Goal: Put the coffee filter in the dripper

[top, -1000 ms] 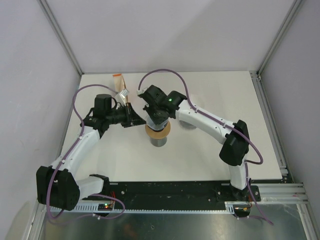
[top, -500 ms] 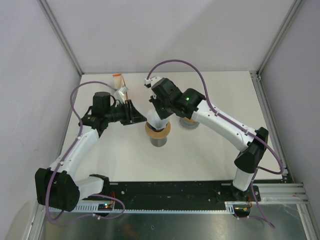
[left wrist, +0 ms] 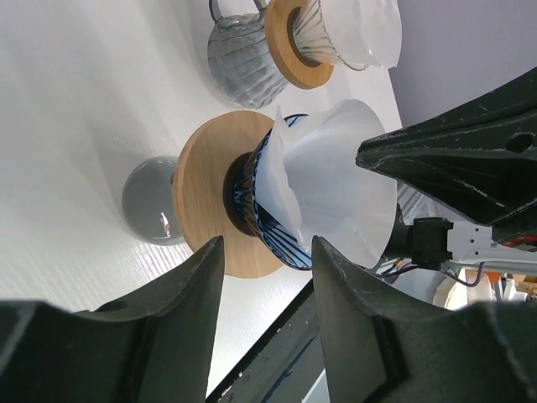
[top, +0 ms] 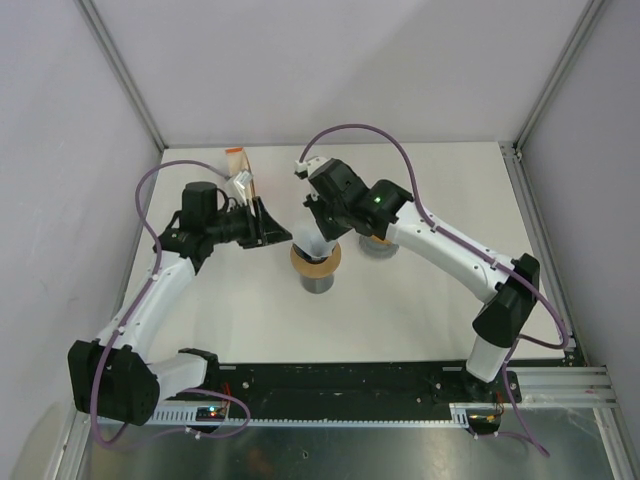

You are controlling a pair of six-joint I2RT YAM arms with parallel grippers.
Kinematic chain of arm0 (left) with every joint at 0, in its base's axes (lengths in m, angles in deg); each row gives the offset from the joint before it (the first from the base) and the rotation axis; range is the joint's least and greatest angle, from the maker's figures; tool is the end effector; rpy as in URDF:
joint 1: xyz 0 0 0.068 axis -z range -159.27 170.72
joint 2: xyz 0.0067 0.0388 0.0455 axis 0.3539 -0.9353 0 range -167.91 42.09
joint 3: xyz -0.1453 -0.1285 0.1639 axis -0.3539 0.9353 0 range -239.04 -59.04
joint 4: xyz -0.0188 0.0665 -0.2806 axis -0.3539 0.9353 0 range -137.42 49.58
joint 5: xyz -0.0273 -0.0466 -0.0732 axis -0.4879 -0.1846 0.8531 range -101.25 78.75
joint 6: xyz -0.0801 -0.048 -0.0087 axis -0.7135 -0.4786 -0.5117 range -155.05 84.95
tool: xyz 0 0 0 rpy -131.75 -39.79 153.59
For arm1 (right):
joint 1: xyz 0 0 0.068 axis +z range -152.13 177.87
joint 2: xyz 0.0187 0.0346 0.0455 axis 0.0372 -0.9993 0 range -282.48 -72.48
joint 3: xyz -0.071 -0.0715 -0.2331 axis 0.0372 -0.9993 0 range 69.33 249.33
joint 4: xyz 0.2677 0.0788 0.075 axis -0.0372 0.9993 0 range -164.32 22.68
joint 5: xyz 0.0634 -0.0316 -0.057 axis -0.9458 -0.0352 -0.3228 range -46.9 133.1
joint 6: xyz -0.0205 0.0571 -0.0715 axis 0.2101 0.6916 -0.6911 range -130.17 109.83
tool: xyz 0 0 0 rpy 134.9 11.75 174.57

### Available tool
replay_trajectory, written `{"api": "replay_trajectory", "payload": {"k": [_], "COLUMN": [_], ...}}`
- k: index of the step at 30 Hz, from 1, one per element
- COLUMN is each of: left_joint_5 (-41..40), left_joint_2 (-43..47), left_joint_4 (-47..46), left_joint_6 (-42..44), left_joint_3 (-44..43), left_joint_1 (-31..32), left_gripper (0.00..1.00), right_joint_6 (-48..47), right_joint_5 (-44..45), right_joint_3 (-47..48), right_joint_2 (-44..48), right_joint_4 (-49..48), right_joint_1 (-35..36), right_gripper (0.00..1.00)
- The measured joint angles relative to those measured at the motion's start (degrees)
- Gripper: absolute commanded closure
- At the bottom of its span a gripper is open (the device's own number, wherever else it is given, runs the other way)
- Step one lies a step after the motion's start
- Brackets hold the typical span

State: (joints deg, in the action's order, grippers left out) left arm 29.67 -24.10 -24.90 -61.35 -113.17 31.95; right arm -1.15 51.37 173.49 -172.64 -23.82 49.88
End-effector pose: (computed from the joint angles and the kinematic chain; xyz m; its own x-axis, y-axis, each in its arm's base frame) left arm 0.2988 -0.1157 0.2603 -0.7987 -0.1829 -0.5733 0.3594 0.6192 -0.6982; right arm 0.2811 0.3401 0.3187 -0.5536 -0.4570 -0.6962 -0.6402 0.7682 0.0048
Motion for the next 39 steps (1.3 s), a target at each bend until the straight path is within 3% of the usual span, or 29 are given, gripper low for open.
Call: {"api": "replay_trajectory", "payload": {"k": [13, 21, 39], "left_joint_5": [-3.30, -5.22, -4.76], "left_joint_2": [0.04, 0.09, 0.07], "left_joint_4": [0.85, 0.98, 1.01], "left_joint_6": [3.82, 6.88, 8.37], "left_joint_3": [-1.62, -1.62, -1.62], "left_joint_1": [-5.42, -9.18, -9.73], "left_gripper": [0.39, 0.39, 0.39], "right_joint_6": [0.48, 0.48, 0.31], "right_joint_5": [-4.81, -5.31, -3.76], "right_joint_3": [-4.17, -4.17, 1.90], "right_joint_2": [-1.81, -7.19, -7.91], "right_joint_4": [-3.67, -3.69, -0.81], "right_joint_1": [1.66, 2.27, 2.14], "right_gripper": [1.00, 1.00, 1.00]}}
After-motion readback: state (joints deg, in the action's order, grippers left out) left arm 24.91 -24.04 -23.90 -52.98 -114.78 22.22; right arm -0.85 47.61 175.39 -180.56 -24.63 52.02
